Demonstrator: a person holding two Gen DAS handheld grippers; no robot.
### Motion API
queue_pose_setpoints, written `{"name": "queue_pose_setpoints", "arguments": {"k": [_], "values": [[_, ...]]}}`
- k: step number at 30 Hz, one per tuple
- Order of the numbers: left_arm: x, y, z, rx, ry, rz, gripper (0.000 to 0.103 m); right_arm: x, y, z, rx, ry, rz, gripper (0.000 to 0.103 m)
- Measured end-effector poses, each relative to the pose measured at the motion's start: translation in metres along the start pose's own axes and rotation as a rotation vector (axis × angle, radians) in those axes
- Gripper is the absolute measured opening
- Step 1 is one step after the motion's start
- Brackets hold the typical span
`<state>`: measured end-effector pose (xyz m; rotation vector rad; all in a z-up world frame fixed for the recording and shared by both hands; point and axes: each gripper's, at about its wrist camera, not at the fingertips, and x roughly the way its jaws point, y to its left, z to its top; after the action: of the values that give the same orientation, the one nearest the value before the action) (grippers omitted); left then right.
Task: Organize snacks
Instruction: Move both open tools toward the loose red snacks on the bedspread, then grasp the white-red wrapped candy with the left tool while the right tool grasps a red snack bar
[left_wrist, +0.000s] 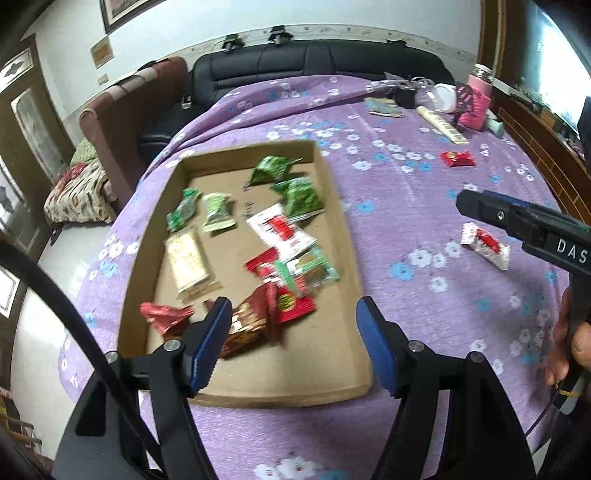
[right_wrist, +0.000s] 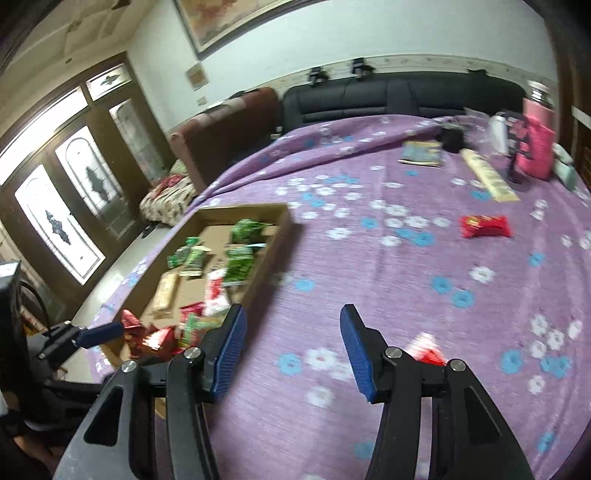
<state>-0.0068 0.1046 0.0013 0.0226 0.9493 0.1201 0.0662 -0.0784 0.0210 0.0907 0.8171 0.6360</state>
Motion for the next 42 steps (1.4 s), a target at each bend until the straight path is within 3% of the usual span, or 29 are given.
{"name": "queue_pose_setpoints", "arguments": {"k": [14, 18, 23, 27, 34, 38, 39, 42], "values": [[0.002, -0.088, 0.025, 0.154, -0.019, -0.164, 0.074, -0.040, -0.093, -0.015, 0.142, -0.022, -0.146, 0.054], [0.016, -0.112, 0.032, 0.190, 0.024, -0.232, 0.074, -0.041, -0.107, -0.017, 0.157, -0.013, -0.154, 0.054], [0.043, -0.130, 0.042, 0.107, 0.134, -0.346, 0.074, -0.038, -0.122, -0.013, 0.157, -0.009, -0.160, 0.054], [0.063, -0.143, 0.053, -0.024, 0.200, -0.436, 0.074, -0.039, -0.136, -0.003, 0.148, -0.020, -0.172, 0.054], [0.105, -0.159, 0.058, -0.222, 0.301, -0.430, 0.075, -0.022, -0.161, 0.025, 0.105, -0.015, -0.173, 0.054], [0.107, -0.173, 0.061, -0.177, 0.260, -0.349, 0.075, 0.004, -0.164, 0.046, 0.041, 0.010, -0.132, 0.054], [0.107, -0.175, 0.061, -0.155, 0.253, -0.338, 0.072, 0.011, -0.162, 0.051, 0.001, 0.012, -0.116, 0.054], [0.105, -0.182, 0.062, -0.031, 0.211, -0.263, 0.044, 0.030, -0.151, 0.061, -0.142, 0.024, -0.074, 0.054]]}}
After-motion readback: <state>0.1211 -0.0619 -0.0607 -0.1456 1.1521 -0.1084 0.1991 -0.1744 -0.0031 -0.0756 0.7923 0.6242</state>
